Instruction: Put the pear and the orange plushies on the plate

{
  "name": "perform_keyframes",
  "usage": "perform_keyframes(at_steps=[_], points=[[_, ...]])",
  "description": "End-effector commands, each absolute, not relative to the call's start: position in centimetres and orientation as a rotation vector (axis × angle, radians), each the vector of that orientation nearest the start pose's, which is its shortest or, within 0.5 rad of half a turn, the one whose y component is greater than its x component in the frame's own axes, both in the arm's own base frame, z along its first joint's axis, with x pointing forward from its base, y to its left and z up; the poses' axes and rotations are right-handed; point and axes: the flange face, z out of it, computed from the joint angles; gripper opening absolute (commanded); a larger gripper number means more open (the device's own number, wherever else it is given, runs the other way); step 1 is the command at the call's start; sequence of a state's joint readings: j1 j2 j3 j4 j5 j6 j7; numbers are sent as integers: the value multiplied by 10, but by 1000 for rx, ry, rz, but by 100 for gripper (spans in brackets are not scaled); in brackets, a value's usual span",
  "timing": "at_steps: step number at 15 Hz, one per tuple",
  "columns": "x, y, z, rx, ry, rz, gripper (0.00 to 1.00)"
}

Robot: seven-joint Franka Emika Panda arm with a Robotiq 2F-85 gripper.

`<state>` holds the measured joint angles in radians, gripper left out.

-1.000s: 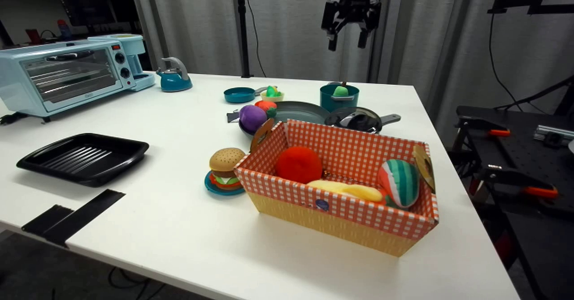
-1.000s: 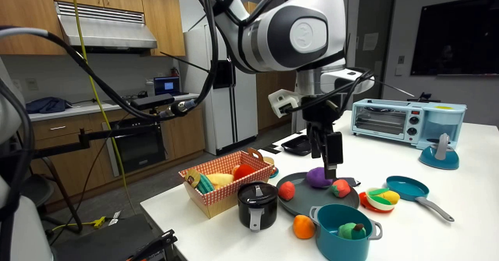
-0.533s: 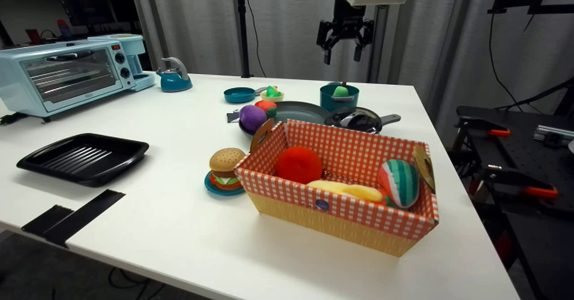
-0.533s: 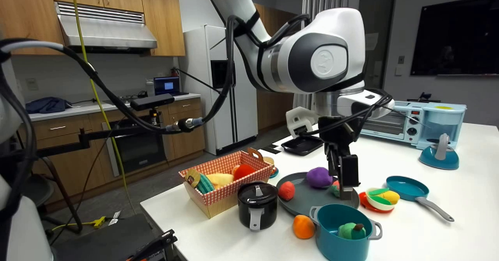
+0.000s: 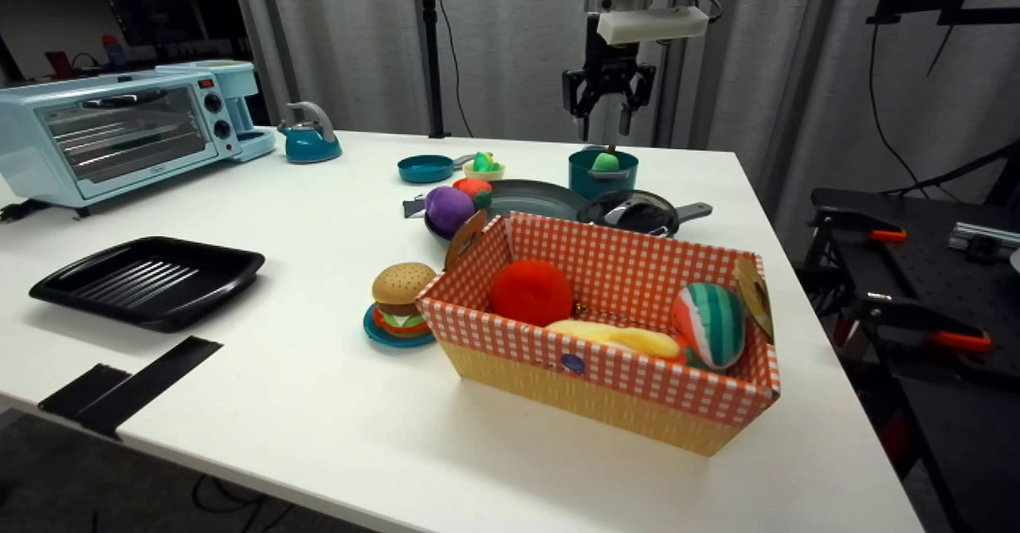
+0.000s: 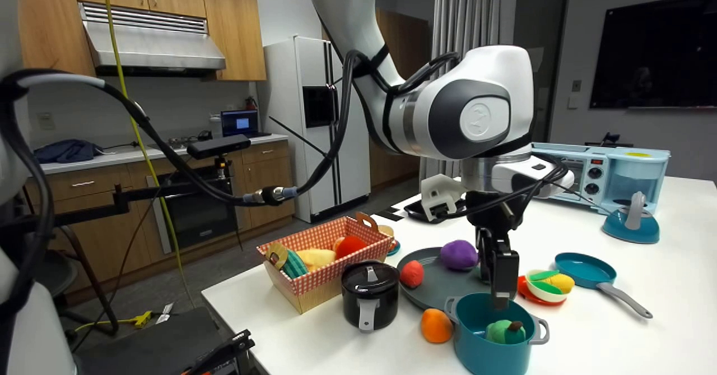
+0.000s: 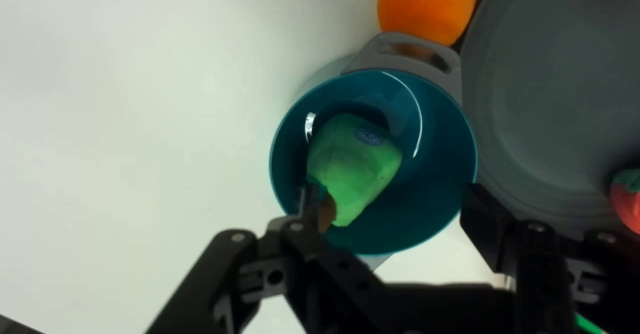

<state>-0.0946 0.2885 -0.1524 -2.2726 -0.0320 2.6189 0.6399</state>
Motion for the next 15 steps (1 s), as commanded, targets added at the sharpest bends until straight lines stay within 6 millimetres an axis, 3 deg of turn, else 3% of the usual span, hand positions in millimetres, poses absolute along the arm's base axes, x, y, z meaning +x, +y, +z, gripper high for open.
perform_keyframes(at_steps=[1,4,7,11,12,13,14,15], points=[[535,-138,230,-2873,1372,-142,69],[536,-140,221,-2871,1380,-126,86],[535,-143,211,-2871,1393,-107,90],[535,-146,198,-2864,1410,-87,77],[536,-147,195,-2858,1416,-83,66],[536,-147,192,-2854,1421,-80,64],[537,-147,190,-2850,1423,-77,49],[538,-148,188,-2848,1427,-75,42]])
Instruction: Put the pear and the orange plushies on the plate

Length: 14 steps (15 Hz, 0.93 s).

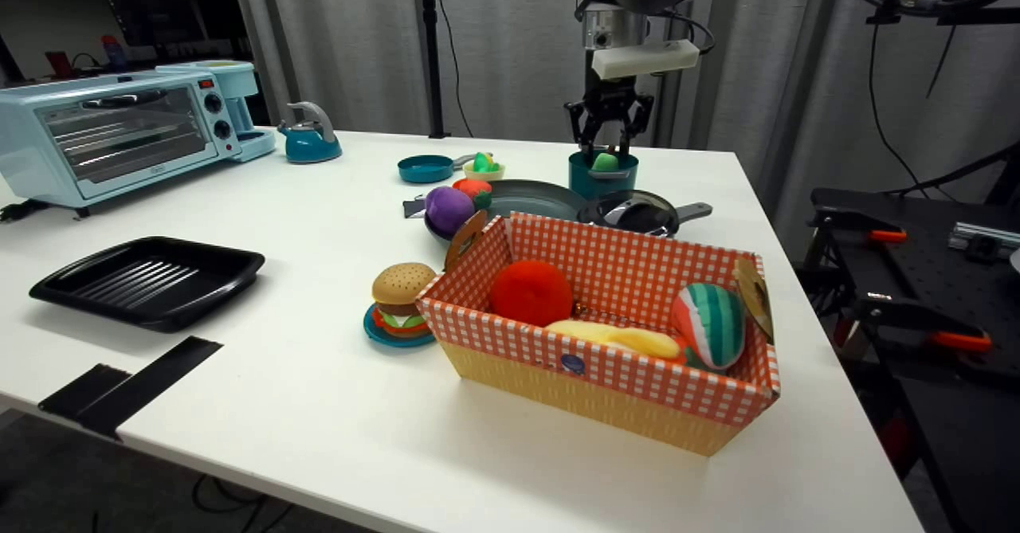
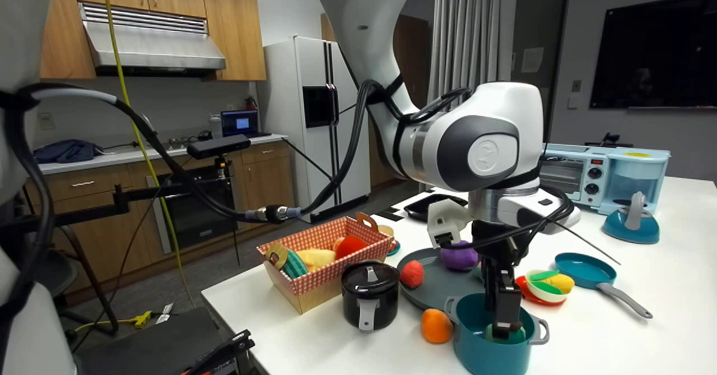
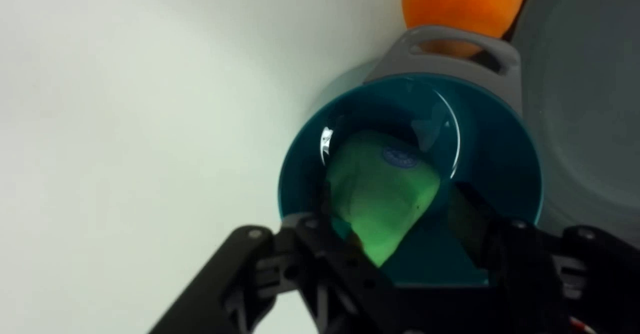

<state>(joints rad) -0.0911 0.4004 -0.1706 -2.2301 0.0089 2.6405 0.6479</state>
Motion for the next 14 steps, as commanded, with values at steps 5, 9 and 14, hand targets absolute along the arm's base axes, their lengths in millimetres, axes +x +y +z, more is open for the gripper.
perform_keyframes(at_steps=[5,9,14], points=[[539,-158,184,-2866,1420,-72,71],[539,-167,184,-2877,1423,-82,49],[540,-174,186,-2896,1413,-91,16]])
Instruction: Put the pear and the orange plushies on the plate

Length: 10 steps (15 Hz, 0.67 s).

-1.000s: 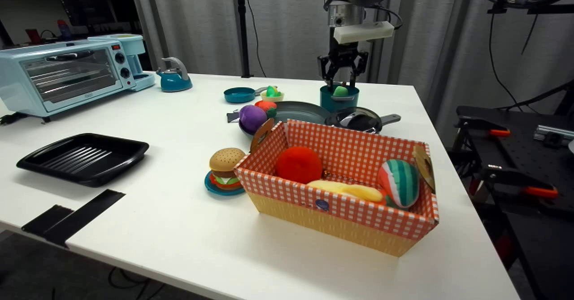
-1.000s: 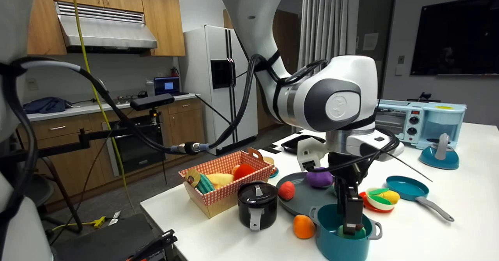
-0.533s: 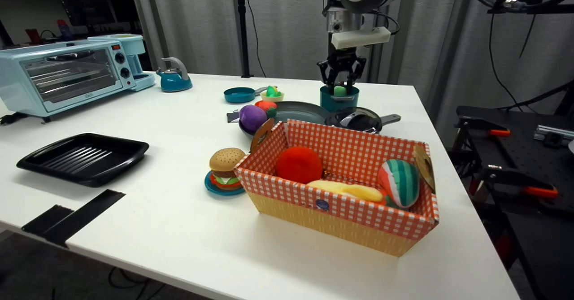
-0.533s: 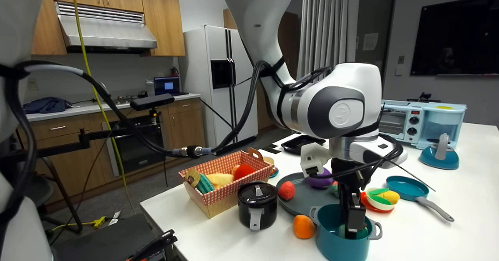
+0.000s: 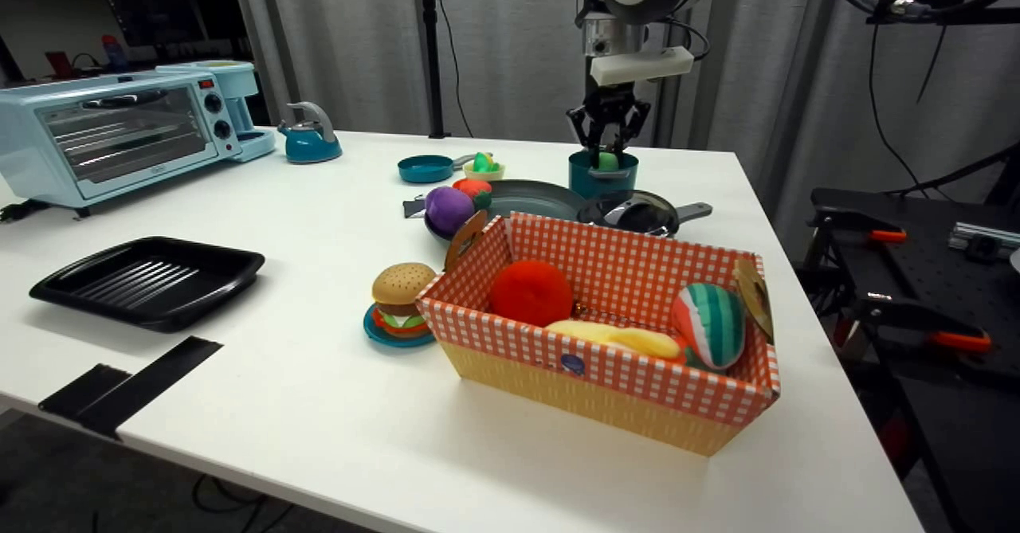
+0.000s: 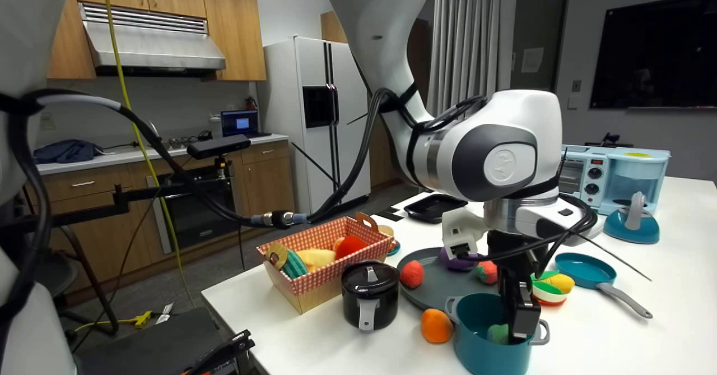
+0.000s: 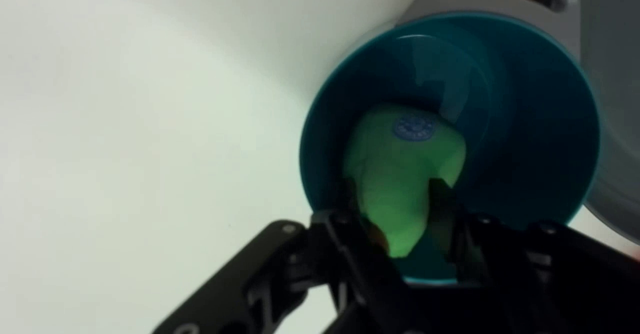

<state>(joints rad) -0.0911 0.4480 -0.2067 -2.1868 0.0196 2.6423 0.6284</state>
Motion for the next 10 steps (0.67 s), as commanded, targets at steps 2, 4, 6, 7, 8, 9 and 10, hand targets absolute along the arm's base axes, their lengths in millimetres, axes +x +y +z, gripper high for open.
perform_keyframes(at_steps=[2,4,6,7,8,9,10], points=[[540,-171,187,-2911,1396,-93,3],[540,-156,192,-2945,1335,-96,0],[539,-135,200,-2982,1259,-101,2],[539,-123,207,-3001,1221,-107,1],[539,-111,216,-3019,1178,-120,2],[538,-100,229,-3033,1142,-134,2],[538,-91,241,-3048,1110,-158,2]])
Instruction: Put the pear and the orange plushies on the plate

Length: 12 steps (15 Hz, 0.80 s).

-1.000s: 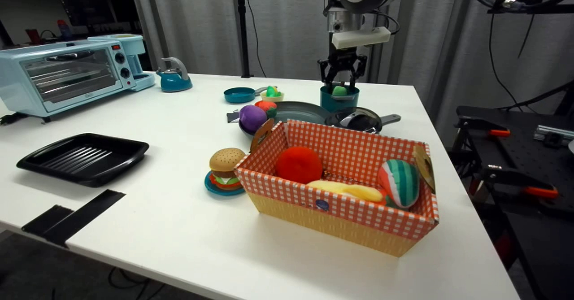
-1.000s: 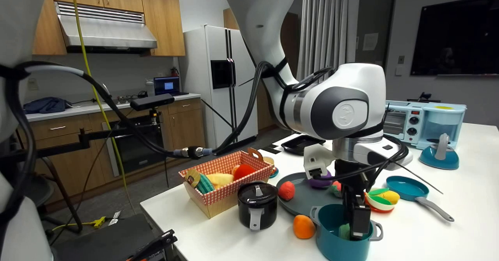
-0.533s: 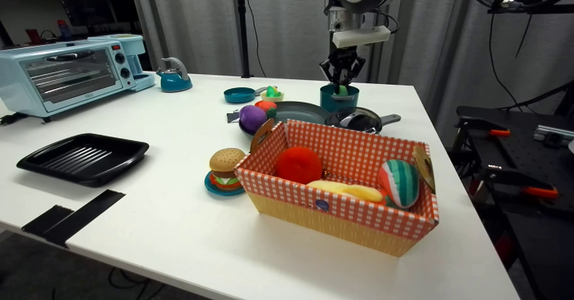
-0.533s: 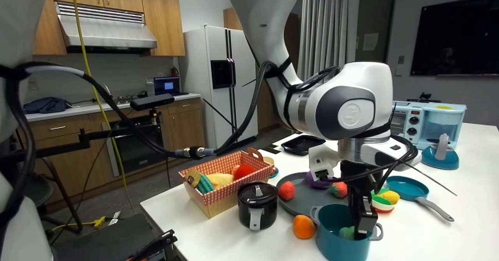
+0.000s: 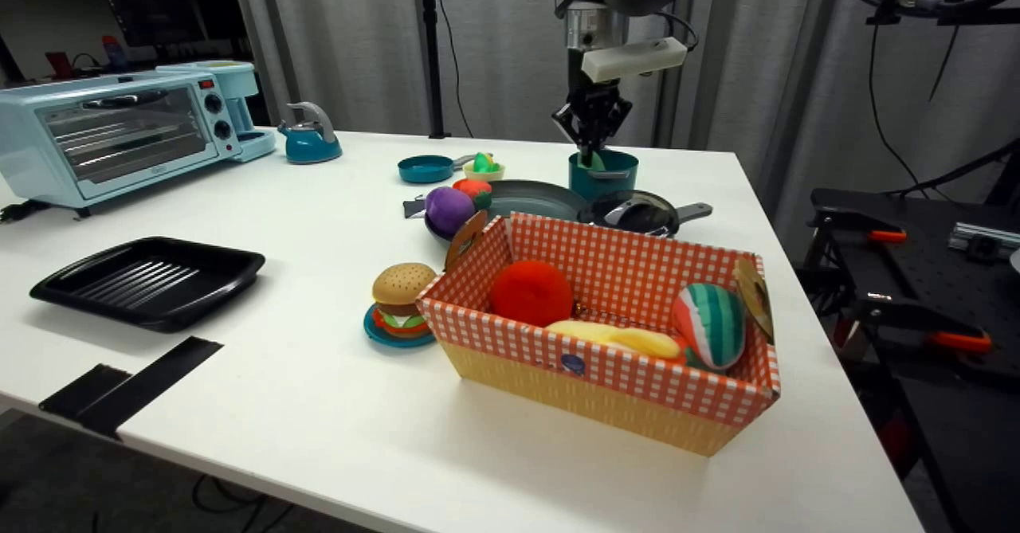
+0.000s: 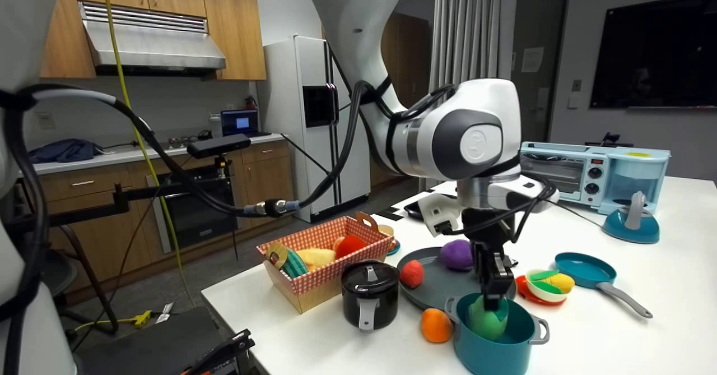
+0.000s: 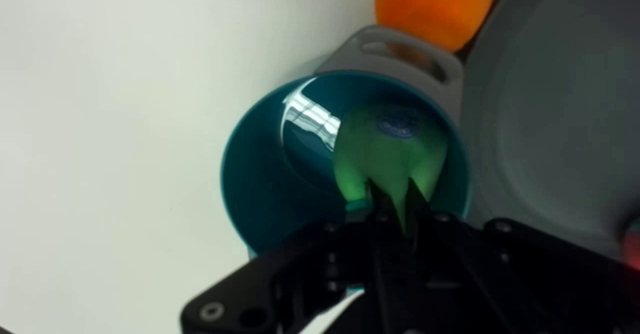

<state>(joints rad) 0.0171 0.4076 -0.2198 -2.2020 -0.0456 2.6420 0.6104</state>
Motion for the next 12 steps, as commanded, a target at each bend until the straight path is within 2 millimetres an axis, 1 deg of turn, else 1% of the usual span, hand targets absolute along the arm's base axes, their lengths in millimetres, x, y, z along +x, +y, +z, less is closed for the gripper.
perform_keyframes(at_steps=[1,2,5,7,9,10,12], points=[[538,-86,256,-3067,1085,-192,2],[538,-82,270,-3088,1062,-229,2],[539,-81,318,-3142,1025,-379,2],[545,-74,341,-3169,964,-464,2],[554,-63,353,-3192,869,-538,2],[559,-56,354,-3198,823,-558,2],[567,-40,348,-3211,739,-565,2]])
